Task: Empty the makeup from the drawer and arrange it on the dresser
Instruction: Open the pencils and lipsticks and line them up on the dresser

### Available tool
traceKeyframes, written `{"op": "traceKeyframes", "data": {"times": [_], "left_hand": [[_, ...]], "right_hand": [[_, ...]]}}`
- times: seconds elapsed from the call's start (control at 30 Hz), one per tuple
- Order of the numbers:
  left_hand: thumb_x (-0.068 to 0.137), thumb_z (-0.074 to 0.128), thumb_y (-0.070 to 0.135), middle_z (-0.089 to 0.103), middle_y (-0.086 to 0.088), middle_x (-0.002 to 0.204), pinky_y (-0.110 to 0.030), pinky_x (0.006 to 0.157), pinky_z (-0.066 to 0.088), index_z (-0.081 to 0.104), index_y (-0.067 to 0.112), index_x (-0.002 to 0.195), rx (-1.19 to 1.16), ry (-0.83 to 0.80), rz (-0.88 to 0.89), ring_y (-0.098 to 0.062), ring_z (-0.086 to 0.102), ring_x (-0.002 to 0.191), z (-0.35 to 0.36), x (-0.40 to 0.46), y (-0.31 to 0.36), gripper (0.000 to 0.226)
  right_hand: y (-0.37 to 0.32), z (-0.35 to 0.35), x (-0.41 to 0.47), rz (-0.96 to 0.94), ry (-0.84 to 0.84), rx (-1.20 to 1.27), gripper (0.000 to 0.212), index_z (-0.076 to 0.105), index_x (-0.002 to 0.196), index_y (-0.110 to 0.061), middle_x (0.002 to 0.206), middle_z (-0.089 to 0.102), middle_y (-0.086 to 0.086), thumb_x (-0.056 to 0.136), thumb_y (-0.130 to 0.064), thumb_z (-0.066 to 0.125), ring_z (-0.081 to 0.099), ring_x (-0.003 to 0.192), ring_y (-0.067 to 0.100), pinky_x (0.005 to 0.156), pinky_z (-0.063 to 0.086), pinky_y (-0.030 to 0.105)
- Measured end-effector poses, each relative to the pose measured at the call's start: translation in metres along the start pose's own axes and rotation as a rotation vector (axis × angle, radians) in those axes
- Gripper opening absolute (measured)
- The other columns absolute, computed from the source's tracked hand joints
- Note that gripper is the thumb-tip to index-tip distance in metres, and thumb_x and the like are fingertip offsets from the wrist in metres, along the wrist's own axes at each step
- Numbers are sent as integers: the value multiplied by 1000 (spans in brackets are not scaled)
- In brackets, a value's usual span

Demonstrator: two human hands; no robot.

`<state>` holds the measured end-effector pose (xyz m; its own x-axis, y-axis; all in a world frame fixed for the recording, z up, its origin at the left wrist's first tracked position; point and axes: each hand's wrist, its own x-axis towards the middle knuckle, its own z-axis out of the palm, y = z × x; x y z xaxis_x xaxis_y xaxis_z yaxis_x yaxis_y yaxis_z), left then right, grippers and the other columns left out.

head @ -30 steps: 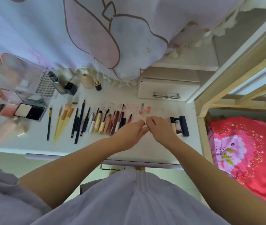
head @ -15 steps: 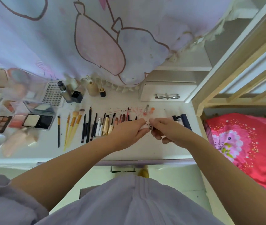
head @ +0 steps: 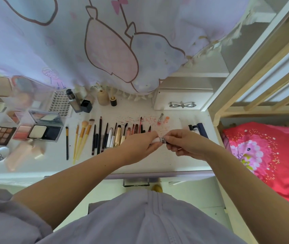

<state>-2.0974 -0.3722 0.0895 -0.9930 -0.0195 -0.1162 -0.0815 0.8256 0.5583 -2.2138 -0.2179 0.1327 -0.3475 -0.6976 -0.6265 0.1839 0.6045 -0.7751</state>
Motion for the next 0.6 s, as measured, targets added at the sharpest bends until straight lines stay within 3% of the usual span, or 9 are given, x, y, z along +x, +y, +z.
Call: {"op": "traceKeyframes", "data": {"times": [0.07,0.2,0.27,0.37,0.5,0.6], "left_hand": [[96,36,45,55,8,76,-27,56,44,45,24,94,-4,11,0,-9,54,64,-1,0,-1,23],[95,36,46,59,6,80,-35,62,50,49,21,100,4,35,16,-11,58,68,-3,2,1,28],[95,36,46,58,7,79,-36,62,50,49,21,99,9,32,19,-11,57,67,-3,4,1,28],[95,36,47,58,6,78,-36,61,50,48,22,100,5,36,15,-12,57,67,-3,5,0,28],[95,36,47,55,9,75,-34,59,49,48,23,101,-4,57,26,-10,55,64,-4,8,2,27],[95,36,47,52,12,72,-33,58,49,47,24,100,4,48,27,-8,53,62,-4,12,4,26]], "right_hand": [[0,-2,0,-22,2,44,17,64,101,-10,73,64,1,93,-24,57,52,57,5,51,44,16],[1,-6,0,66,-15,132,39,65,100,-7,67,62,3,96,-41,47,46,48,6,43,39,16],[2,-7,1,58,-17,94,34,64,97,-5,61,60,-1,97,-35,47,44,46,5,42,37,14],[1,-11,2,2,-21,92,17,63,100,-9,69,63,0,93,-22,58,50,53,4,48,43,16],[-1,-13,2,44,-3,183,34,64,105,-9,70,64,3,94,-39,51,51,52,7,47,44,17],[-2,-14,3,39,21,126,32,63,105,-7,67,60,1,96,-34,49,48,50,6,47,42,17]]}}
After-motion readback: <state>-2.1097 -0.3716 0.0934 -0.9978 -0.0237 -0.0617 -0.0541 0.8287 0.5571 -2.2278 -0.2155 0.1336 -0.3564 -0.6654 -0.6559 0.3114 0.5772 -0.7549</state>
